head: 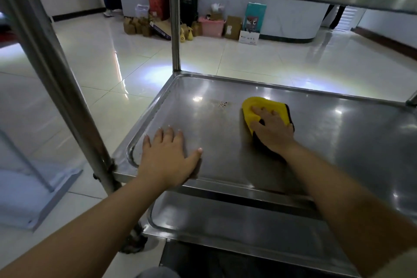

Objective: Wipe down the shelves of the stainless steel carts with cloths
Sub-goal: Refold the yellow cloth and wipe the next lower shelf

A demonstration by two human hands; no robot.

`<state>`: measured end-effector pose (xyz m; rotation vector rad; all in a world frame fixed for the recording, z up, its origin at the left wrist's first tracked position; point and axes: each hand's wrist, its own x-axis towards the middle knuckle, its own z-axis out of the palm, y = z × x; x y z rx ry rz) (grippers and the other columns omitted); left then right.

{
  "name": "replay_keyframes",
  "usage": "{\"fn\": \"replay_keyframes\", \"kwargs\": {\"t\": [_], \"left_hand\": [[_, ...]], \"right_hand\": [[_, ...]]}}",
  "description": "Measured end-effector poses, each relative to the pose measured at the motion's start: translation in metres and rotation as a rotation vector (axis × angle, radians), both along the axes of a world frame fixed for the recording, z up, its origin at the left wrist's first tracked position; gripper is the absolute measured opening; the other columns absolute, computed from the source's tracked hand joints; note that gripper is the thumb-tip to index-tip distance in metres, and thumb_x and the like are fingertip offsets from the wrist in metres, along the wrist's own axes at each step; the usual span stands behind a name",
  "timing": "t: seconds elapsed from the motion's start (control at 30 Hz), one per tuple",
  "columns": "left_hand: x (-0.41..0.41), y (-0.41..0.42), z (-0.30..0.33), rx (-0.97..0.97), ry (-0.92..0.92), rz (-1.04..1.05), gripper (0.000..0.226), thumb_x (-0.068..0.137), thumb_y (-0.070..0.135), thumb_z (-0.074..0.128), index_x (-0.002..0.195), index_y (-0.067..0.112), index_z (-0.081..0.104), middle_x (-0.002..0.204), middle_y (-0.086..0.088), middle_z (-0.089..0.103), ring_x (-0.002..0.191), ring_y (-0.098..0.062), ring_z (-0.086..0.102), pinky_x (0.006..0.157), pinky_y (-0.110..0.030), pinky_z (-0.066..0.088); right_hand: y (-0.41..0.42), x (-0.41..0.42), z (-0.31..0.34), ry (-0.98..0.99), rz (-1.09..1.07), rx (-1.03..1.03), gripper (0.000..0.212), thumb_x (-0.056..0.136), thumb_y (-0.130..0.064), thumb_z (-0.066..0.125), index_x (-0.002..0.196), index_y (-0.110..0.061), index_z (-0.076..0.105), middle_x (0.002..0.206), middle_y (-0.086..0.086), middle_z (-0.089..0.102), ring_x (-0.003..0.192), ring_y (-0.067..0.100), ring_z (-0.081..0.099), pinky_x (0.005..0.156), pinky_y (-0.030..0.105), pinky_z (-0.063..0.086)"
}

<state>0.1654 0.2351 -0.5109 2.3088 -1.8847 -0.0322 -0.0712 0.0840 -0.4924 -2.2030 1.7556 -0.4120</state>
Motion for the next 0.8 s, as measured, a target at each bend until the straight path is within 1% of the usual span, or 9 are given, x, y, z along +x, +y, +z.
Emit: {"fn": "replay_keyframes", "kwargs": {"t": [0.1, 0.17, 0.27, 0.33, 0.47, 0.53, 0.63, 0.73, 0.8], "left_hand": [[-0.001, 0.0, 0.002, -0.003, 0.008, -0.001, 0.085, 0.086, 0.073, 0.01, 0.15, 0.019, 0.023, 0.16, -0.008, 0.018, 0.147, -0.03, 0.012, 0.119, -0.054, 0.008], [0.0, 0.0, 0.002, -0.012, 0.021, -0.003, 0.082, 0.087, 0.072, 0.013, 0.149, 0.019, 0.026, 0.159, -0.008, 0.02, 0.147, -0.029, 0.014, 0.118, -0.054, 0.009], [0.001, -0.001, 0.003, -0.037, 0.053, 0.002, 0.074, 0.091, 0.067, 0.02, 0.147, 0.02, 0.03, 0.158, -0.006, 0.025, 0.146, -0.027, 0.017, 0.118, -0.053, 0.011], [0.001, -0.001, 0.005, -0.059, 0.074, 0.01, 0.07, 0.093, 0.063, 0.023, 0.146, 0.019, 0.032, 0.157, -0.006, 0.027, 0.145, -0.026, 0.019, 0.118, -0.051, 0.012], [0.0, 0.0, 0.008, -0.087, 0.083, 0.023, 0.065, 0.094, 0.058, 0.027, 0.144, 0.018, 0.038, 0.155, -0.006, 0.032, 0.143, -0.026, 0.022, 0.116, -0.049, 0.014], [-0.002, 0.001, 0.008, -0.08, 0.086, 0.032, 0.065, 0.094, 0.059, 0.028, 0.142, 0.017, 0.042, 0.154, -0.006, 0.033, 0.142, -0.027, 0.024, 0.115, -0.049, 0.015], [-0.001, 0.0, 0.012, -0.047, 0.038, -0.022, 0.066, 0.093, 0.062, 0.028, 0.137, 0.015, 0.046, 0.151, -0.007, 0.038, 0.138, -0.026, 0.031, 0.11, -0.043, 0.025], [0.015, 0.008, 0.014, -0.019, -0.041, -0.17, 0.07, 0.093, 0.064, 0.022, 0.143, 0.017, 0.039, 0.152, -0.003, 0.037, 0.138, -0.021, 0.032, 0.107, -0.039, 0.03], [0.03, 0.021, 0.01, -0.017, -0.04, -0.23, 0.072, 0.094, 0.066, 0.018, 0.149, 0.021, 0.031, 0.156, 0.001, 0.03, 0.142, -0.017, 0.026, 0.113, -0.038, 0.024]], "right_hand": [[-0.036, 0.035, 0.006, -0.066, -0.029, 0.044, 0.046, 0.095, -0.043, 0.029, 0.141, -0.044, 0.028, 0.156, -0.006, 0.018, 0.145, 0.025, 0.007, 0.107, 0.068, 0.001], [-0.05, 0.067, 0.007, -0.076, 0.002, 0.049, 0.045, 0.094, -0.041, 0.029, 0.138, -0.046, 0.033, 0.155, -0.004, 0.022, 0.144, 0.025, 0.009, 0.107, 0.068, 0.0], [-0.048, 0.113, 0.005, -0.104, 0.185, 0.077, 0.046, 0.092, -0.044, 0.033, 0.138, -0.048, 0.036, 0.157, -0.007, 0.02, 0.146, 0.022, 0.007, 0.108, 0.065, -0.005], [-0.032, 0.13, 0.005, -0.109, 0.321, 0.081, 0.049, 0.088, -0.047, 0.033, 0.136, -0.049, 0.039, 0.157, -0.008, 0.021, 0.146, 0.019, 0.008, 0.11, 0.062, -0.003], [0.018, 0.105, 0.003, -0.098, 0.484, 0.06, 0.051, 0.083, -0.055, 0.026, 0.134, -0.057, 0.036, 0.155, -0.017, 0.022, 0.146, 0.012, 0.01, 0.115, 0.057, 0.004], [0.045, 0.077, 0.0, -0.066, 0.485, 0.05, 0.054, 0.08, -0.06, 0.025, 0.134, -0.06, 0.031, 0.155, -0.019, 0.02, 0.145, 0.009, 0.008, 0.116, 0.055, 0.003], [0.071, 0.044, 0.001, 0.001, 0.421, 0.021, 0.05, 0.09, -0.052, 0.04, 0.138, -0.058, 0.025, 0.157, -0.02, 0.014, 0.146, 0.008, 0.003, 0.115, 0.056, 0.003], [0.077, 0.04, 0.003, 0.032, 0.361, 0.018, 0.056, 0.09, -0.054, 0.046, 0.14, -0.056, 0.022, 0.157, -0.018, 0.011, 0.146, 0.009, 0.002, 0.115, 0.057, 0.005], [0.068, 0.052, 0.004, 0.054, 0.312, 0.018, 0.058, 0.09, -0.054, 0.044, 0.142, -0.054, 0.019, 0.158, -0.016, 0.01, 0.147, 0.012, 0.002, 0.114, 0.06, 0.005]]}}
